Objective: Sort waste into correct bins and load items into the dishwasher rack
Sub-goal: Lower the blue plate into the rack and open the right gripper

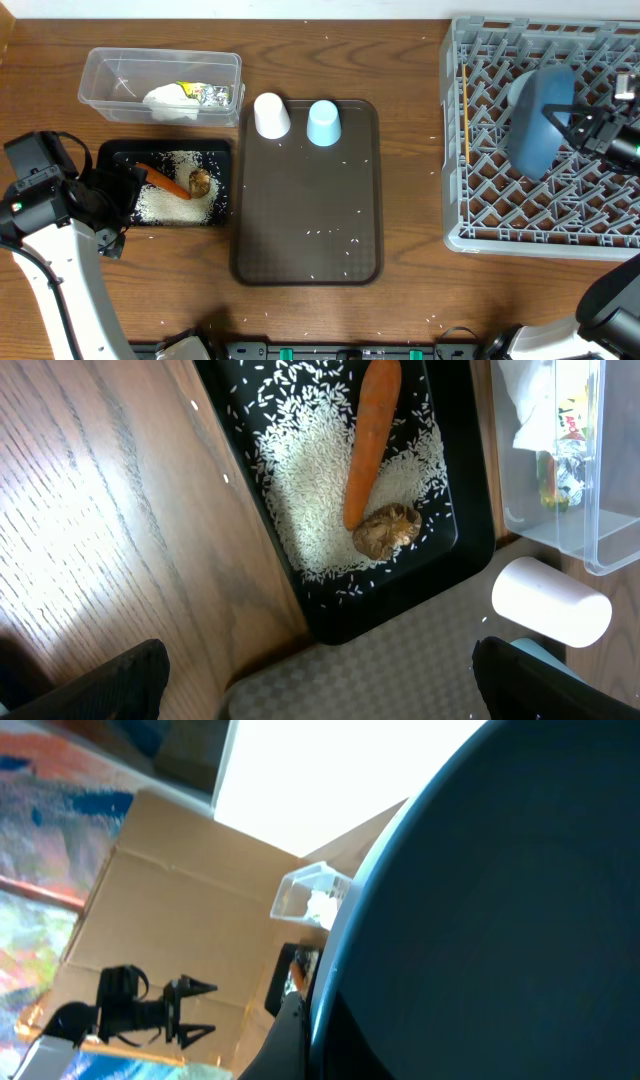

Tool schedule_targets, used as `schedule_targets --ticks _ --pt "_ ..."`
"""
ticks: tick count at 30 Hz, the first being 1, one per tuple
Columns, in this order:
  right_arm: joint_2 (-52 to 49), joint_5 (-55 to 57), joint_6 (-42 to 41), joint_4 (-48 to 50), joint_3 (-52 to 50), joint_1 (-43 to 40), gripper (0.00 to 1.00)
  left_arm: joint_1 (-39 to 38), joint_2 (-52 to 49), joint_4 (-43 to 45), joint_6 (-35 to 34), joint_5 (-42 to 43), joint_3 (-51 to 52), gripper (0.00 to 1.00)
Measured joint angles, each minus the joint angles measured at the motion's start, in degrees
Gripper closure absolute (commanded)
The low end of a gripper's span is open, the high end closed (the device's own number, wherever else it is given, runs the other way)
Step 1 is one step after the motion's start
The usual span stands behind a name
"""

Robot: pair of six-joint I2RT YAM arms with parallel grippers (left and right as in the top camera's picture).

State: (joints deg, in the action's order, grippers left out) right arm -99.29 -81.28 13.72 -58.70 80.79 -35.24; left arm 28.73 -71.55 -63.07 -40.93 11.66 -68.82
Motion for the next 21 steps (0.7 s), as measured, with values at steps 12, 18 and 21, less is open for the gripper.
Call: schedule_targets --ticks 12,18,21 --pt "-0.5 1.0 0.3 -2.6 0.0 -3.5 0.99 0.0 0.0 0.0 0.0 0.0 0.0 0.02" --pt "-0.4 1.9 -0.9 -3.2 0.2 -3.7 0.99 0.0 0.0 0.0 0.0 0.0 0.0 0.02" --pt "0.0 4.2 -3.5 -3.0 0.6 -4.1 0.99 0.0 0.0 0.0 0.0 0.0 0.0 0.02"
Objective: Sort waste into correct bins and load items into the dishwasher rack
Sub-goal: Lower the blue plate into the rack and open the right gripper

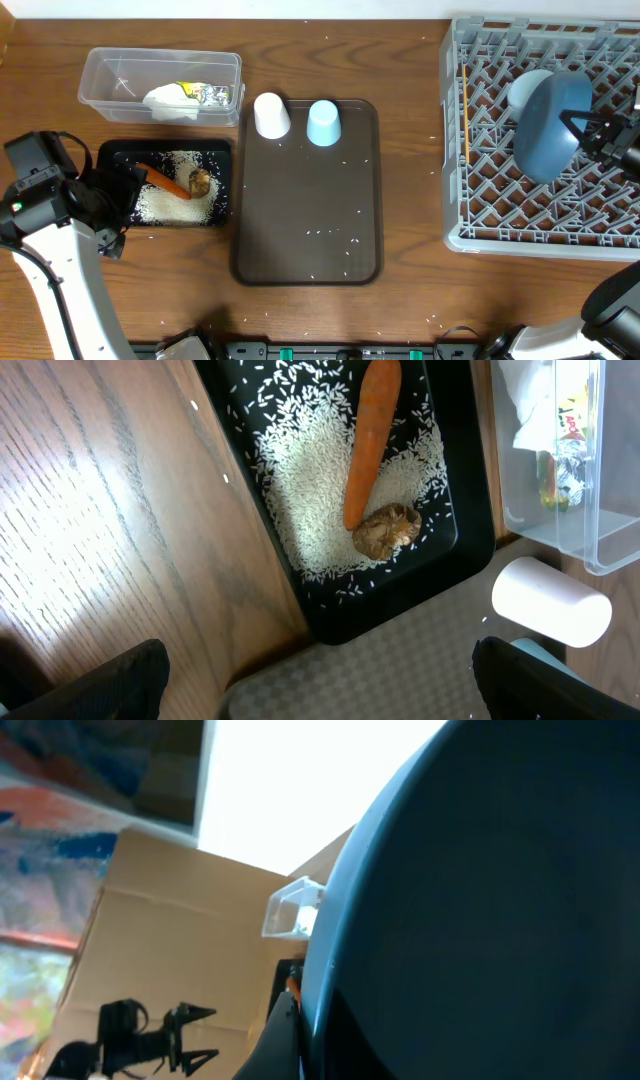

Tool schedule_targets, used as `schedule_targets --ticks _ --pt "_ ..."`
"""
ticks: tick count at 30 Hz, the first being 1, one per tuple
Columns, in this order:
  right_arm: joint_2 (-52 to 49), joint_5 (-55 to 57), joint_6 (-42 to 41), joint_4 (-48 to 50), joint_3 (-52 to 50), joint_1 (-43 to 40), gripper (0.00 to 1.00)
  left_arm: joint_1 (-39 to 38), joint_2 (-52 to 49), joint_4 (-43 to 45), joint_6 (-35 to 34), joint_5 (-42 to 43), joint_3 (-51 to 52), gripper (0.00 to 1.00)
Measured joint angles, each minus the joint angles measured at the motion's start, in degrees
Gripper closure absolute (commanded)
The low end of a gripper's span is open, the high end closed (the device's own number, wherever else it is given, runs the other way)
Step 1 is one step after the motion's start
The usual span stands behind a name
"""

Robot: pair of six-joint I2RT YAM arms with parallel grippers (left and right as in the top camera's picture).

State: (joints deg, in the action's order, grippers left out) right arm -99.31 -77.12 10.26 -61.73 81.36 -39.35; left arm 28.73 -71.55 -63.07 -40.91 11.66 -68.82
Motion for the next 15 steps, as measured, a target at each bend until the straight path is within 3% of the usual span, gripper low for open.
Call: schedule_targets --ticks 5,7,11,14,15 --pt "2.7 8.7 -6.2 0.3 0.7 -2.3 0.86 0.0 0.0 0.0 0.0 0.0 0.0 0.02" --pt "4.1 12.8 -8.6 0.2 0.7 -3.1 0.74 0.0 0.0 0.0 0.0 0.0 0.0 0.02" --pt "6.8 25.5 -13.7 -0.5 0.4 -3.8 0.4 0.0 0.0 0.0 0.0 0.0 0.0 0.02" --pt "8.6 33.4 -16.7 -0.9 -0.2 -3.9 0.22 0.0 0.0 0.0 0.0 0.0 0.0 0.02" --pt "9.4 35.3 -17.8 -0.9 -0.3 -3.9 0.11 0.0 0.0 0.0 0.0 0.0 0.0 0.02"
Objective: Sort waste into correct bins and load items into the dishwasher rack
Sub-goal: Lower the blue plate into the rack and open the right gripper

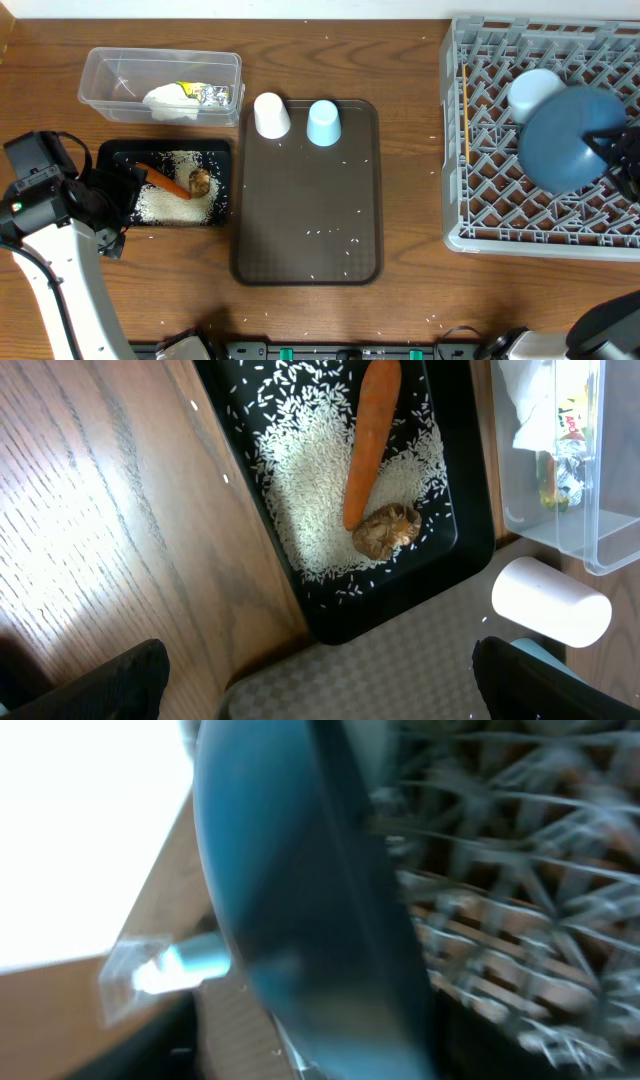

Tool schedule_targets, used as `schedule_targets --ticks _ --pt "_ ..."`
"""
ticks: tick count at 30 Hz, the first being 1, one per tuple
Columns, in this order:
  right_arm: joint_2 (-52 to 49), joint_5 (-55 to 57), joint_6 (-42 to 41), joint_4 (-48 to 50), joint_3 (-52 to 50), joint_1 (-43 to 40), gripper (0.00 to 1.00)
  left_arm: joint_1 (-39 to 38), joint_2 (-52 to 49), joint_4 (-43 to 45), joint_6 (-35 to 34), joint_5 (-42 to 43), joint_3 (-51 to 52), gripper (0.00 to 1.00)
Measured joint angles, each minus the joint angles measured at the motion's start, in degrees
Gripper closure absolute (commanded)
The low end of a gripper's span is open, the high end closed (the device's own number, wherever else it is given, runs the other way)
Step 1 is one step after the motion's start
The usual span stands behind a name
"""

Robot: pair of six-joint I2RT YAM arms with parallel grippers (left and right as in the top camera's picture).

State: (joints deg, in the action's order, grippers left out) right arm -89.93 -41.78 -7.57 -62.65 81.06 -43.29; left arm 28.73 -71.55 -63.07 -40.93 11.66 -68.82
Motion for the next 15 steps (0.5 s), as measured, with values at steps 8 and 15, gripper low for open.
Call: schedule_targets --ticks 8,15 --pt "11.0 7.1 -4.0 -0.1 -0.1 -0.1 0.01 0.0 0.0 0.0 0.0 0.0 0.0 0.02" --pt "21.4 8.2 -4.9 -0.1 -0.1 -0.1 0.01 0.0 0.0 0.0 0.0 0.0 0.0 0.02"
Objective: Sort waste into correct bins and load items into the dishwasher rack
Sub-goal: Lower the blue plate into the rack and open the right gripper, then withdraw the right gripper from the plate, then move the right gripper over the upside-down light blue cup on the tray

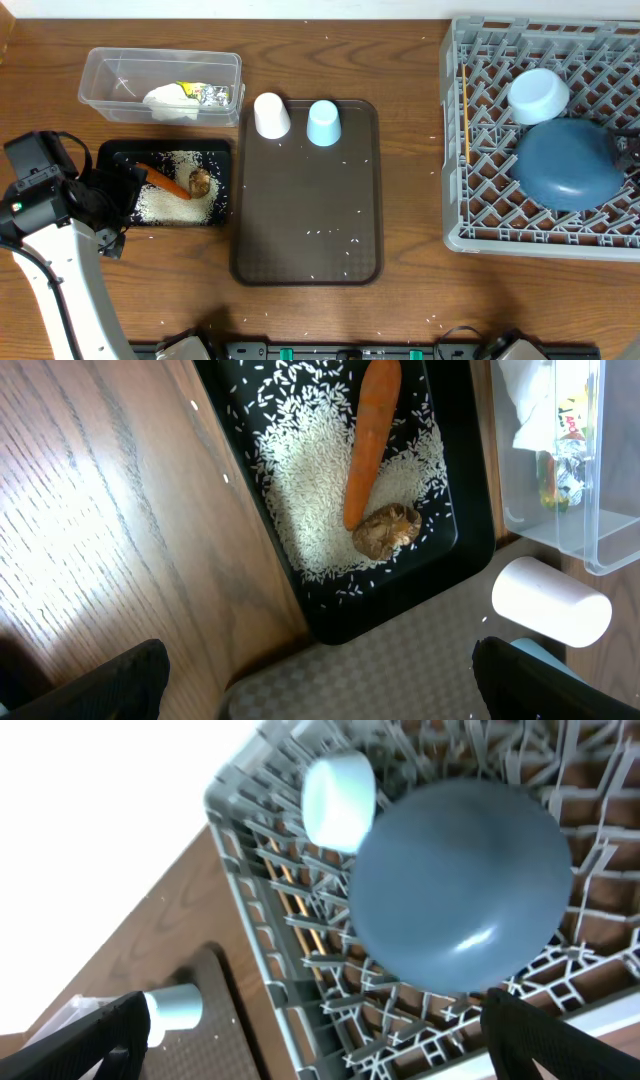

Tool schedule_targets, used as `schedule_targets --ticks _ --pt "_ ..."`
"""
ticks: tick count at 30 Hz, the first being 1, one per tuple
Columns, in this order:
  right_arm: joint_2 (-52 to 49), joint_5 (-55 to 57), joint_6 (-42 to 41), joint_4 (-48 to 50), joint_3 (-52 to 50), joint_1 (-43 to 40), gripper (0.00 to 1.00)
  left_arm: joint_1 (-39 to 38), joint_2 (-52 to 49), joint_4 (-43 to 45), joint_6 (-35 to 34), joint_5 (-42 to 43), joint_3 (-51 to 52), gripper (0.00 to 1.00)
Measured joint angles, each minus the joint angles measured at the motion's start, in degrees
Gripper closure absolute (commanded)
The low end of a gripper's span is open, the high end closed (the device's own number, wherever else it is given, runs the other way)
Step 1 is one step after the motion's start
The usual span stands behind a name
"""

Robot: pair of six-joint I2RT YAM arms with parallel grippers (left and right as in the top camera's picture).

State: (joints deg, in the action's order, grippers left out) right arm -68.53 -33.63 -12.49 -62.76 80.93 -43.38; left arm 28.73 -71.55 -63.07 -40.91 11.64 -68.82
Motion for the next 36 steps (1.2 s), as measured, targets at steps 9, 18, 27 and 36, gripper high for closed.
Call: schedule_targets --ticks 9,18,27,36 --pt "6.7 -2.5 -0.2 -0.2 0.0 4.4 0.01 0.0 0.0 0.0 0.0 0.0 0.0 0.02" --pt "6.3 -4.8 -0.6 4.4 0.0 24.3 0.01 0.0 0.0 0.0 0.0 0.0 0.0 0.02" --pt "-2.5 1.7 -0.6 18.8 0.0 49.4 0.01 0.0 0.0 0.0 0.0 0.0 0.0 0.02" --pt "-24.8 18.1 -0.5 38.2 0.0 67.5 0.01 0.0 0.0 0.0 0.0 0.0 0.0 0.02"
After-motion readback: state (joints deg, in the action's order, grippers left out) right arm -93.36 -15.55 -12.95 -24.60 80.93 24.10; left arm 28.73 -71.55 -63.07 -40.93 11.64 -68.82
